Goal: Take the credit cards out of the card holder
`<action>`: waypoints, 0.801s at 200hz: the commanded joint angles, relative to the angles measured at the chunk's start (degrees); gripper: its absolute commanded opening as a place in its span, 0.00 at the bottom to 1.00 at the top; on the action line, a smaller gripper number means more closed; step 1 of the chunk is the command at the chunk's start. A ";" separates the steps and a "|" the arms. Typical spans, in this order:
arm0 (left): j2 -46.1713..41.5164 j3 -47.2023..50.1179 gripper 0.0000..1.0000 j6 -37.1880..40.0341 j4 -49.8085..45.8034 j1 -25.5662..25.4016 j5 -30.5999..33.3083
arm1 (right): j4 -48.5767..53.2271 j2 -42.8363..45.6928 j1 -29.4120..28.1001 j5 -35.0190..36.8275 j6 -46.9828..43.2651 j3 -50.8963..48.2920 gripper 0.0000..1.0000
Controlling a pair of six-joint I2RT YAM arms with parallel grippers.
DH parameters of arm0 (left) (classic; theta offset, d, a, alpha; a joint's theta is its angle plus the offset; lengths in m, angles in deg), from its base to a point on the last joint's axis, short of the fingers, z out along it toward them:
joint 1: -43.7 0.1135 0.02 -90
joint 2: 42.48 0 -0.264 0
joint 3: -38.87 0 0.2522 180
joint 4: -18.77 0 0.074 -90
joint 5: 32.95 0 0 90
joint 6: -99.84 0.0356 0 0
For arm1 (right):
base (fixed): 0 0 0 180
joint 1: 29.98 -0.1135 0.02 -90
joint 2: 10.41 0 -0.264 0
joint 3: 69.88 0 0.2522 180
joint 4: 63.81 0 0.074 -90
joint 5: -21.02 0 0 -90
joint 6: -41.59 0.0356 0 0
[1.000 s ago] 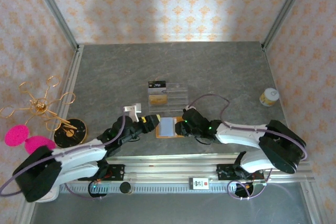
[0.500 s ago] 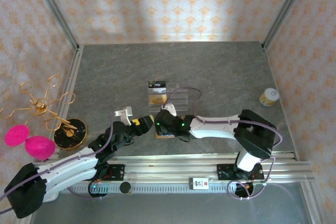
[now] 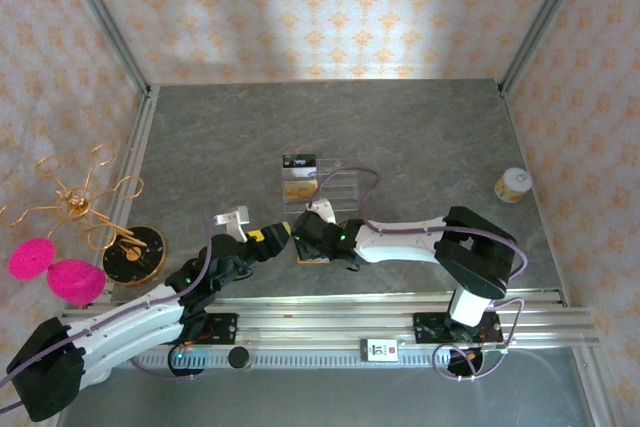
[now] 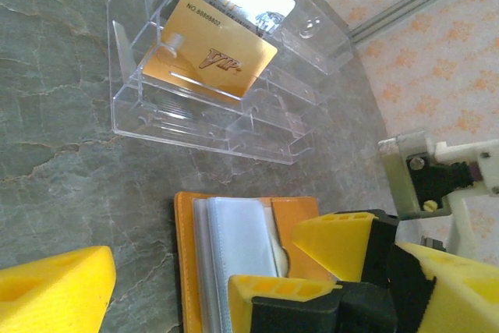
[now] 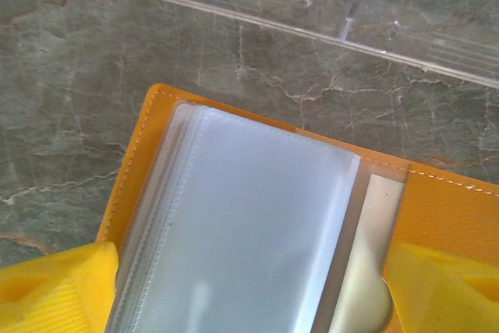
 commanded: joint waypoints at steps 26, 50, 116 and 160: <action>-0.67 0.57 0.90 0.93 -0.87 -0.41 0.86 | -0.92 -3.64 -0.40 0.12 0.24 -0.78 0.84; -0.03 0.53 0.87 1.44 -0.66 -0.45 -0.10 | -2.25 -2.67 -0.41 -1.30 1.00 -3.15 0.76; 6.87 -0.24 0.69 1.74 4.34 -0.45 -4.30 | -5.86 -1.15 -0.42 -1.83 1.72 -6.20 0.29; 15.52 -2.48 0.35 1.72 11.02 -0.69 -9.26 | -9.92 1.33 0.07 -3.24 3.17 -8.60 0.03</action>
